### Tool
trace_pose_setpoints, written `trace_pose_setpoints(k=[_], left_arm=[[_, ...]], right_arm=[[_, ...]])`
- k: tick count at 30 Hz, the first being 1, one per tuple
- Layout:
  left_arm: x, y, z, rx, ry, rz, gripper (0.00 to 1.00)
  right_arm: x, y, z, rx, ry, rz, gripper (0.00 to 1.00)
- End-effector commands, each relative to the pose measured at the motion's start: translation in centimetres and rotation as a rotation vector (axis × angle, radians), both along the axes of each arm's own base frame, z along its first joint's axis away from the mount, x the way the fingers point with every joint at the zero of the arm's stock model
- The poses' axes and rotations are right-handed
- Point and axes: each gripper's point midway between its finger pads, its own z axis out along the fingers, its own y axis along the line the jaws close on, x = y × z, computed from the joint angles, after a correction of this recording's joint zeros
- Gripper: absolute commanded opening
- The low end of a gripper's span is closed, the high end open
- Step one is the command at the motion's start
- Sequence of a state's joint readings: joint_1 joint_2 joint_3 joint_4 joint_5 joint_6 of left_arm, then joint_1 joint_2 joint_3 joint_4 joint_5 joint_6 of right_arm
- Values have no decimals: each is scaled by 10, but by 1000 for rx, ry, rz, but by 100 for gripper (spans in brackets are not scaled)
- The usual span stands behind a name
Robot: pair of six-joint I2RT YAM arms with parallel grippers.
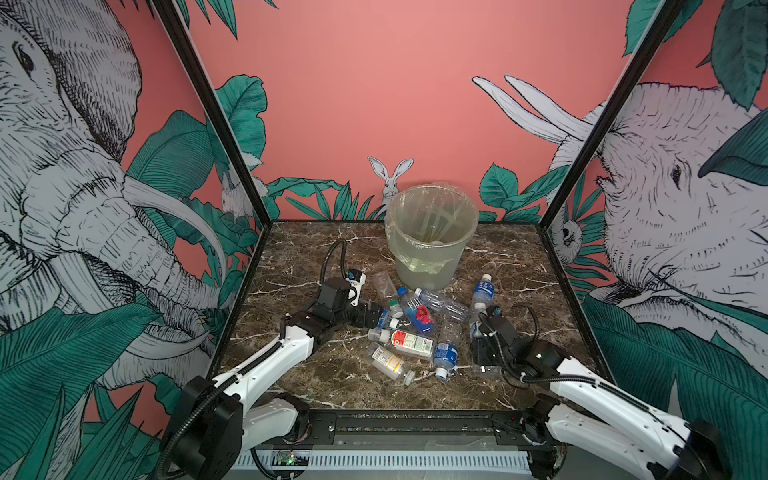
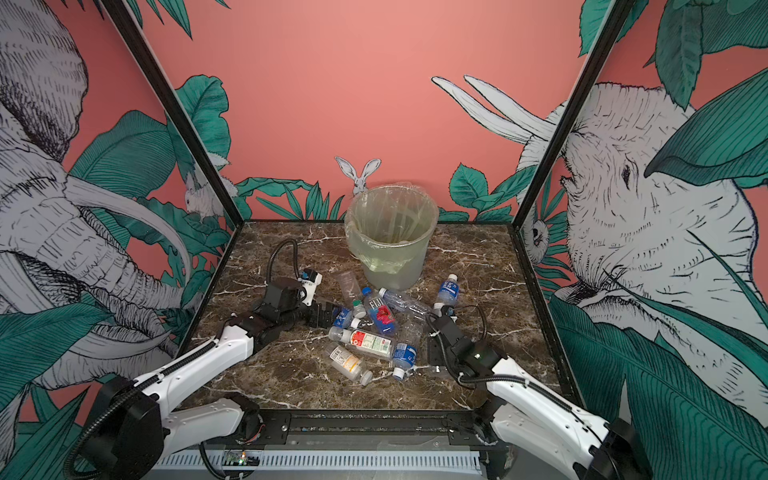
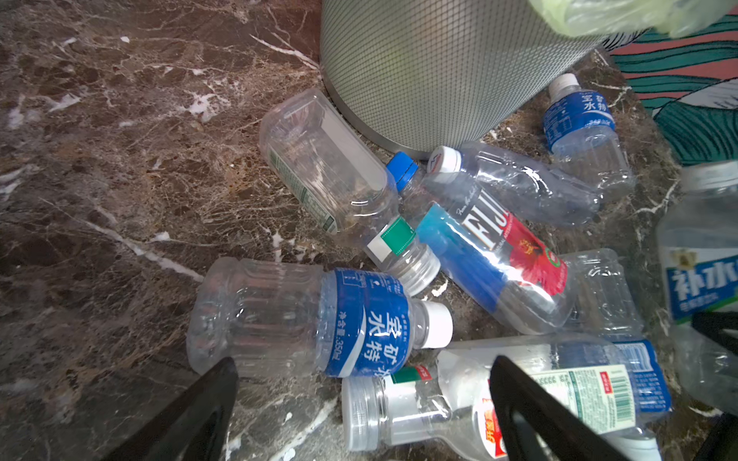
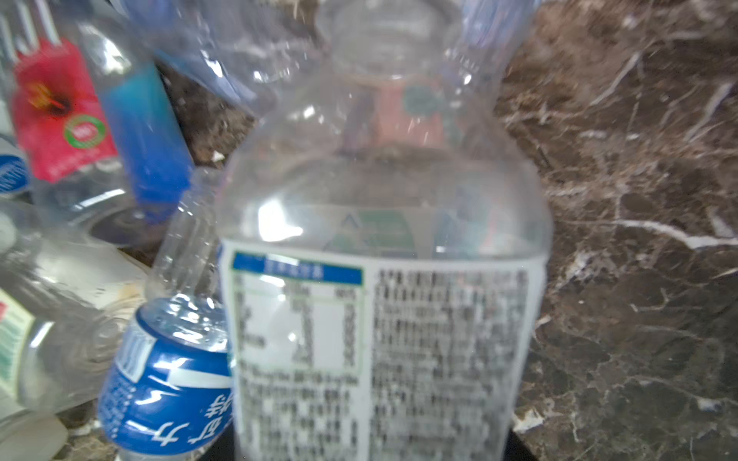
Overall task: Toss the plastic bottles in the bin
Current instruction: 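Lift the white-labelled bottle with the right gripper over the bin and release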
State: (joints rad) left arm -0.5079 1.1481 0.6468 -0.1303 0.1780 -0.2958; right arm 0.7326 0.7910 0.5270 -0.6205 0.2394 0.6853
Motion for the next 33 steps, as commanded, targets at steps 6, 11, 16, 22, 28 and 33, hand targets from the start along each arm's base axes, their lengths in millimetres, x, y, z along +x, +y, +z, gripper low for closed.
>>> trace_pose_setpoints(k=[6, 11, 16, 22, 28, 33], left_arm=[[-1, 0, -3, -10, -2, -3, 99], [1, 1, -3, -1, -3, 0, 99], [3, 2, -3, 10, -8, 10, 98], [5, 3, -4, 26, -11, 10, 98], [8, 2, -11, 19, 5, 23, 98], [8, 1, -11, 33, 33, 19, 99]], right_arm=[[7, -14, 53, 34, -191, -31, 50], [20, -8, 113, 33, -309, 12, 51], [38, 9, 180, 25, -416, 79, 50], [71, 50, 278, 61, -546, 173, 50], [168, 109, 355, 17, -624, 169, 74], [236, 94, 355, -118, -533, -9, 99]])
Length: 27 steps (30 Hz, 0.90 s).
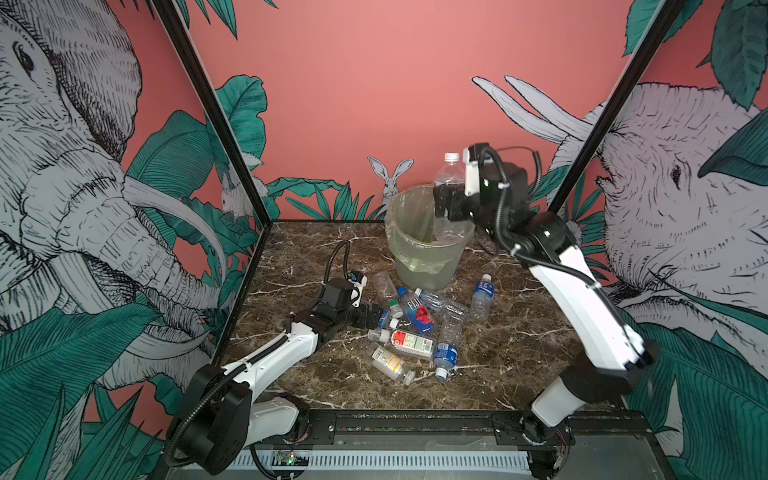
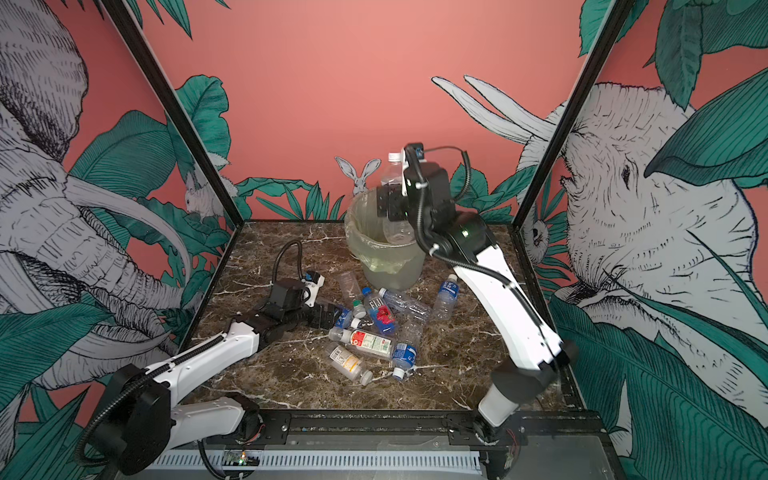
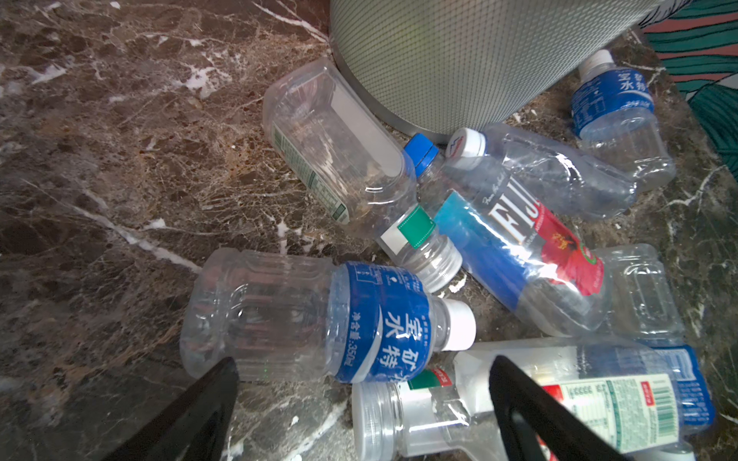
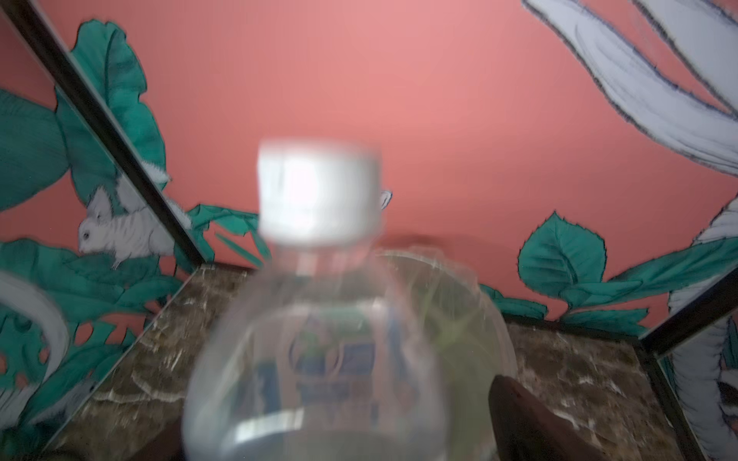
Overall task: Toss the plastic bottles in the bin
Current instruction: 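Lift the white-labelled bottle with the right gripper over the bin and release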
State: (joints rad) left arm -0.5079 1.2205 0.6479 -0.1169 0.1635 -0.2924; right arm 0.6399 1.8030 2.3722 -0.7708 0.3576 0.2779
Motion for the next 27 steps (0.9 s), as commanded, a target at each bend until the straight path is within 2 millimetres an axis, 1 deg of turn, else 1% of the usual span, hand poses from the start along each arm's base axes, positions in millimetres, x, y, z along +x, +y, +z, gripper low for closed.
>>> trace_pose_setpoints(k=[1, 4, 6, 7, 10, 11, 18, 22, 27], left_arm=[[4, 3, 9, -1, -11, 19, 99], [1, 6, 13, -4, -17, 32, 99], [-1, 8, 17, -8, -23, 39, 99], [-1, 9, 19, -5, -24, 48, 99], [-1, 17, 25, 11, -35, 86, 99], [0, 20, 25, 17, -39, 102, 99], [5, 31, 32, 30, -23, 197, 100], [7, 30, 31, 9, 20, 236, 100], [6, 28, 30, -10, 44, 244, 99]], right_arm=[[9, -26, -28, -140, 114, -112, 99], [3, -23, -15, -119, 62, -85, 99], [-6, -22, -13, -96, 40, -54, 99], [-12, -23, -14, -84, 33, -42, 99], [-27, -30, -30, -71, 57, -29, 99], [-35, -34, -32, -65, 59, -25, 99], [-64, -56, -77, -103, 130, -28, 99], [-76, -64, -105, -128, 185, -23, 99], [-92, -69, -142, -123, 267, -14, 99]])
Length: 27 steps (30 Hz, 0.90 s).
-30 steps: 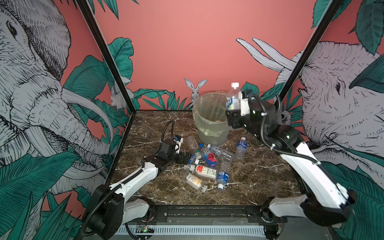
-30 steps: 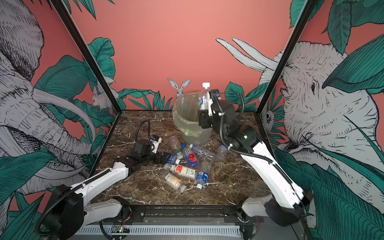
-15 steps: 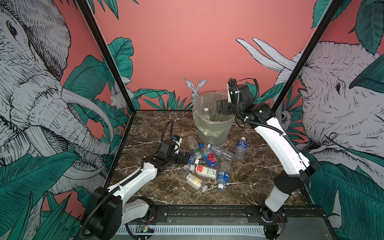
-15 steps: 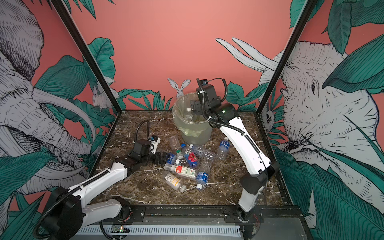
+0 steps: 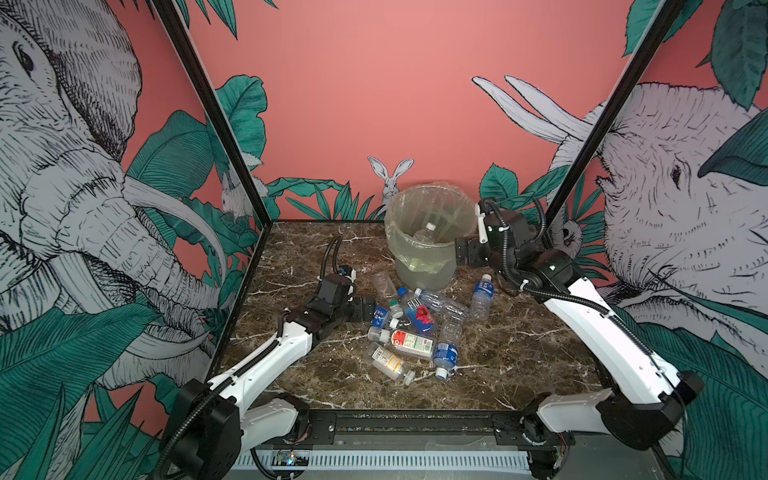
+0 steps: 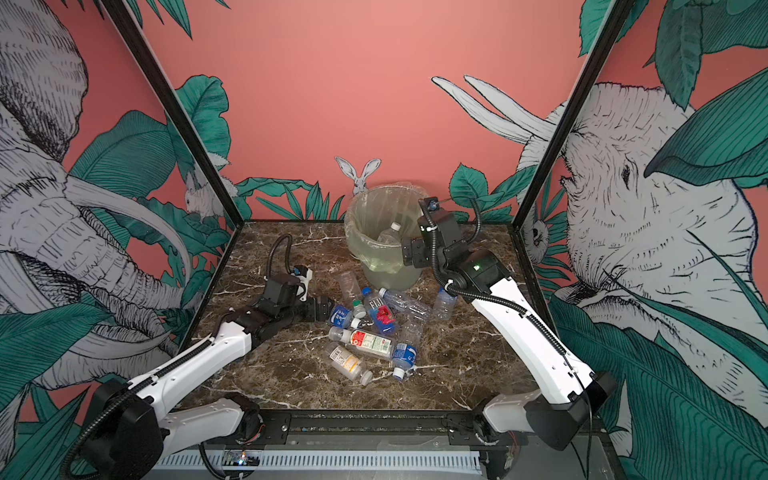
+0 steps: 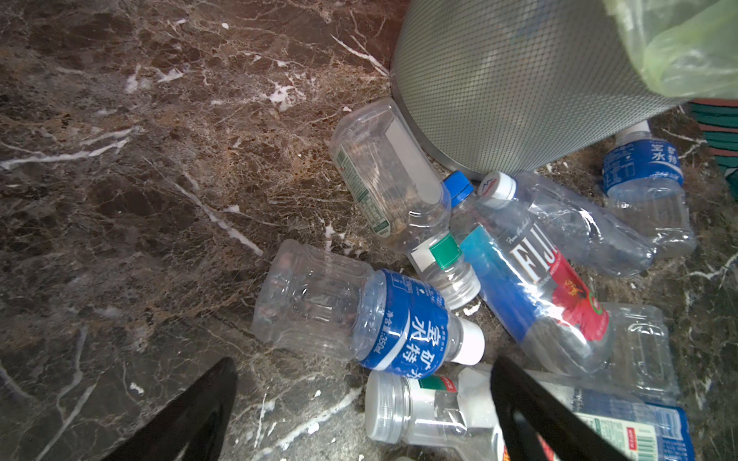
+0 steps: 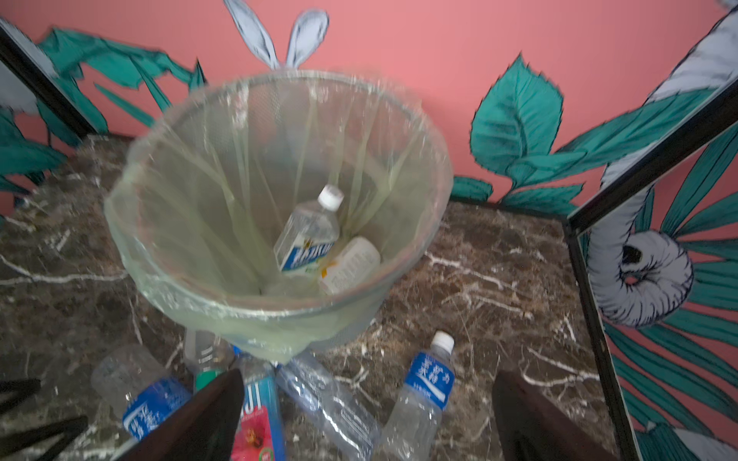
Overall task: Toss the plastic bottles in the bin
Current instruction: 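Lift the white-labelled bottle with the right gripper over the bin and release, then reach the right gripper to the nearer bottles and grasp a yellow-labelled bottle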
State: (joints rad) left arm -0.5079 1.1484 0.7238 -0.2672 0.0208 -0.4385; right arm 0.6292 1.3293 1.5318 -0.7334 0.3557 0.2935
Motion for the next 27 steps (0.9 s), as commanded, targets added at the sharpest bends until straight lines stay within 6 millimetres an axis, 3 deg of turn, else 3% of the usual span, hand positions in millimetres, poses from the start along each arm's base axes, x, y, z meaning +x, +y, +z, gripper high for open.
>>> trace_pose_setpoints(k=[1, 10, 17, 27], left_arm=[[0, 2, 4, -16, 24, 33, 100], [-12, -10, 5, -31, 21, -97, 97], [-17, -5, -1, -2, 14, -102, 96], [-25, 3, -11, 37, 45, -97, 92]], right_arm=[[-14, -5, -9, 61, 21, -11, 99], [-56, 3, -102, 92, 254, 59, 95], [-101, 47, -132, -9, 325, 342, 87], [-141, 114, -161, -184, 354, 647, 67]])
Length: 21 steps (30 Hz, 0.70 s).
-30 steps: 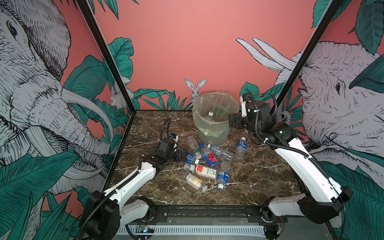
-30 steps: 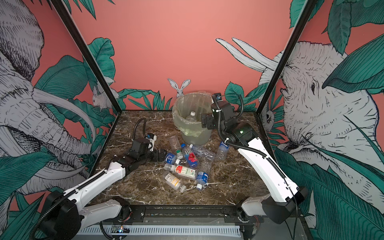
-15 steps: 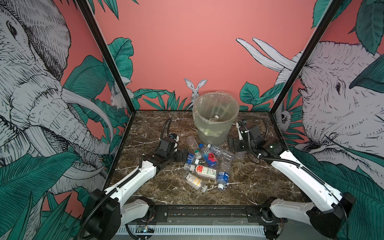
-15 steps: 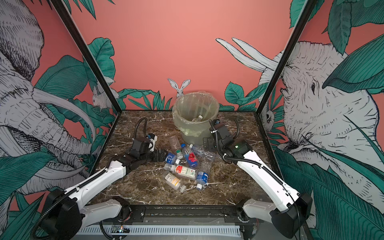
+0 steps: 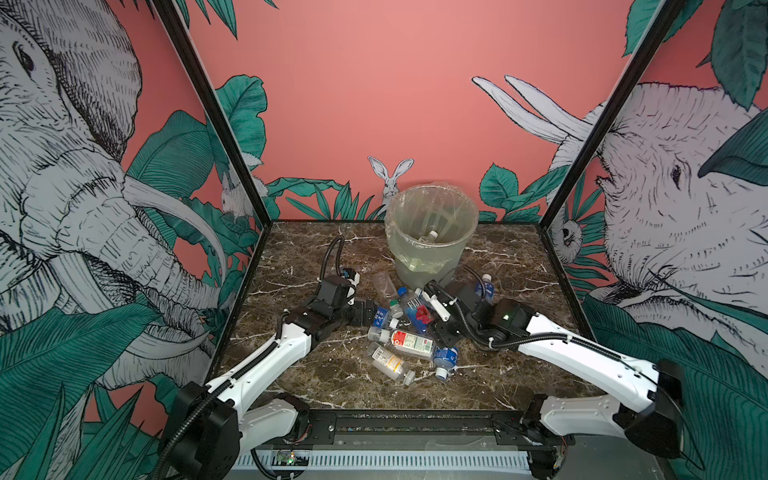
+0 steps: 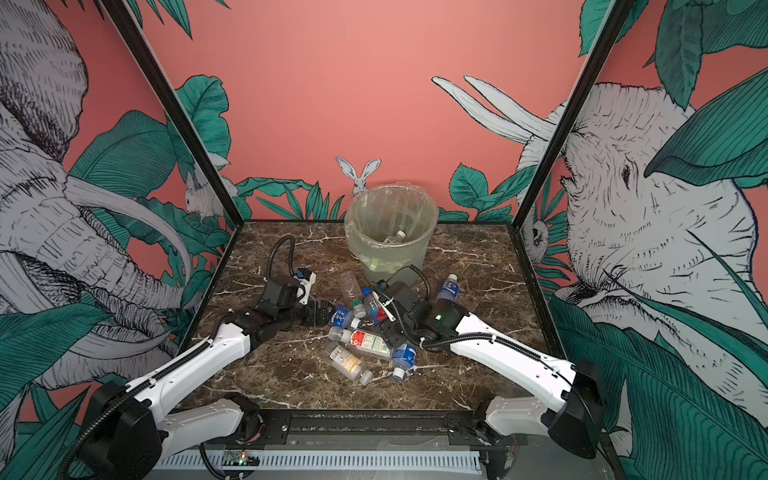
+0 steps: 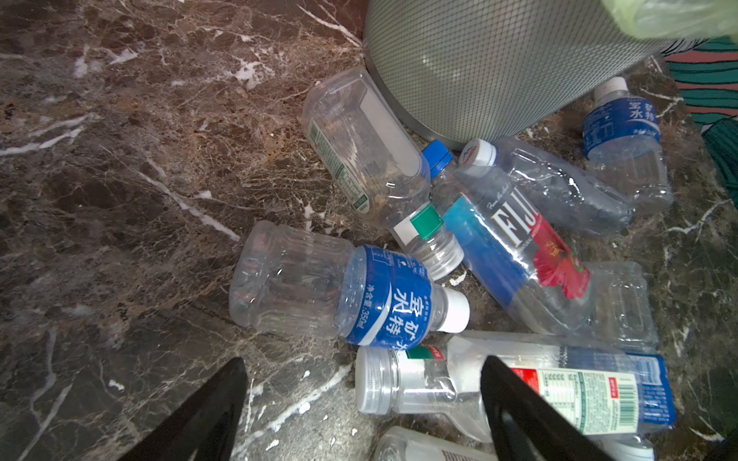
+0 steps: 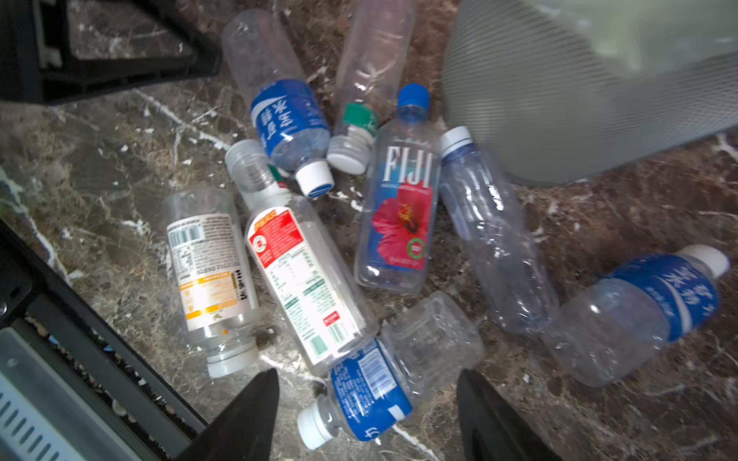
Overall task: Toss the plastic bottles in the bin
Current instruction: 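Reach the right gripper to the nearer bottles and grasp a yellow-labelled bottle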
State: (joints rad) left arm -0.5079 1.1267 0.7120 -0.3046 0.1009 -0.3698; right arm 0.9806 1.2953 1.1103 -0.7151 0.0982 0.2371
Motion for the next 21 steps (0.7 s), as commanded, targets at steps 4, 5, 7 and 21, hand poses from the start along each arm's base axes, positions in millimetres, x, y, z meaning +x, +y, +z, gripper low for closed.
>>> trace_pose_setpoints(k=[4, 5, 7, 21], left_arm=[[-15, 22, -11, 72, 18, 33, 92], [-16, 25, -12, 82, 20, 42, 92], [-18, 31, -16, 103, 25, 65, 92], [-18, 59, -34, 38, 73, 161, 93]], right_arm=[[-18, 40, -4, 6, 20, 175, 65], [-22, 46, -6, 9, 28, 198, 65], [-33, 61, -9, 21, 52, 248, 64], [-84, 121, -54, -21, 197, 411, 54]])
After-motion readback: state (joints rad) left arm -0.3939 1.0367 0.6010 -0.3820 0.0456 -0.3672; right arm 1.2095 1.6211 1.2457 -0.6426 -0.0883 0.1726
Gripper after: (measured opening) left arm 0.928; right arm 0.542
